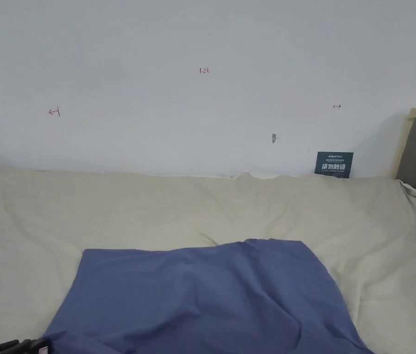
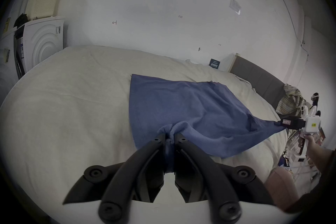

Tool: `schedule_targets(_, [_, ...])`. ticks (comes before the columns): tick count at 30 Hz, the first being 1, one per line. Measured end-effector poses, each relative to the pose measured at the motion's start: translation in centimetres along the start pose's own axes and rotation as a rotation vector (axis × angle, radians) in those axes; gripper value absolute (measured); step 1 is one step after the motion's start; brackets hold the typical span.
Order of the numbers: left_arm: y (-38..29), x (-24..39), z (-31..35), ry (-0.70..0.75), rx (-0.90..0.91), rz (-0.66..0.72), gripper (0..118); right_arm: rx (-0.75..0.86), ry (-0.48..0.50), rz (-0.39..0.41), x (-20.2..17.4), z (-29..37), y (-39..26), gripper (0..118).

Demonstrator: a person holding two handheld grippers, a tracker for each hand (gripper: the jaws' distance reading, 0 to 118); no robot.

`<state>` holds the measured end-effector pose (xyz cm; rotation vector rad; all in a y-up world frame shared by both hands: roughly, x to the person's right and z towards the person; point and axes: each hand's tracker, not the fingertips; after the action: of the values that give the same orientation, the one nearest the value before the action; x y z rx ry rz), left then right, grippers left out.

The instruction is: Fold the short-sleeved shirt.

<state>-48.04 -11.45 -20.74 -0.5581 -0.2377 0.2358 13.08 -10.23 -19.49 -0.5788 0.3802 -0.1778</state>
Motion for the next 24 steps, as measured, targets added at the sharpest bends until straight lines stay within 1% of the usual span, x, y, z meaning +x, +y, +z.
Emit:
schedule_targets(1, [0.0, 0.1, 0.9, -0.003, -0.013, -0.005, 8, -0.013, 0.009, -0.004, 0.8, 0.8, -0.4, 6])
schedule_targets(4, [-0.8, 0.0, 2.9, -0.003, -0.064, -0.009, 8, -0.053, -0.002, -0.028, 1.2, 2.5, -1.4, 6])
schedule_targets(5, [-1.3, -0.1, 3.3, 0.003, -0.078, -0.008, 8, -0.061, -0.007, -0.035, 0.3, 3.0, -1.7, 6])
schedule_targets(6, [-1.8, -0.3, 3.9, -0.003, -0.092, 0.004, 8, -0.095, -0.027, -0.051, 0.5, 3.1, -2.2, 6])
schedule_targets(7, [-2.6, -0.4, 4.3, -0.007, -0.098, 0.055, 8, -0.115, -0.023, -0.071, 1.0, 3.2, -2.9, 6])
schedule_targets(8, [-3.0, -0.5, 4.5, 0.002, -0.116, 0.063, 8, -0.135, -0.022, -0.093, 1.3, 3.1, -3.5, 6])
schedule_targets(9, [-3.7, -0.6, 4.7, 0.009, -0.128, 0.059, 8, -0.161, -0.019, -0.118, 1.9, 3.0, -4.4, 6])
schedule_targets(11, [-5.0, -0.2, 4.7, 0.032, -0.194, -0.001, 8, -0.238, -0.024, -0.156, 2.5, 2.2, -5.6, 6])
schedule_targets(13, [-6.6, 0.0, 4.1, 0.047, -0.267, -0.056, 8, -0.308, -0.044, -0.123, 2.6, 0.9, -7.1, 6])
schedule_targets(15, [-8.0, 0.0, 3.3, 0.065, -0.318, -0.111, 8, -0.345, -0.088, -0.088, 2.6, -0.3, -8.3, 6])
schedule_targets(17, [-8.7, -0.4, 3.0, 0.102, -0.338, -0.117, 8, -0.381, -0.135, -0.079, 2.0, -0.9, -9.0, 6])
schedule_targets(18, [-8.8, -0.6, 3.1, 0.105, -0.316, -0.105, 15, -0.380, -0.132, -0.077, 1.9, -1.0, -9.2, 10])
schedule_targets(19, [-8.7, -0.9, 3.5, 0.117, -0.290, -0.091, 28, -0.370, -0.131, -0.079, 1.6, -0.8, -9.2, 18])
schedule_targets(20, [-8.6, -1.0, 3.8, 0.160, -0.263, -0.091, 47, -0.351, -0.161, -0.073, 1.3, -0.5, -9.1, 37])
schedule_targets(21, [-8.3, -1.2, 4.4, 0.216, -0.243, -0.109, 79, -0.338, -0.224, -0.042, 1.0, 0.1, -8.7, 76])
schedule_targets(22, [-8.1, -1.3, 4.9, 0.233, -0.225, -0.107, 104, -0.340, -0.282, -0.008, 0.7, 0.3, -8.4, 102])
schedule_targets(23, [-7.7, -1.5, 5.6, 0.245, -0.206, -0.101, 118, -0.331, -0.326, 0.014, 0.5, 0.6, -8.2, 109])
schedule_targets(24, [-7.3, -1.6, 6.4, 0.243, -0.178, -0.073, 118, -0.283, -0.323, 0.004, 0.0, 1.6, -7.5, 109])
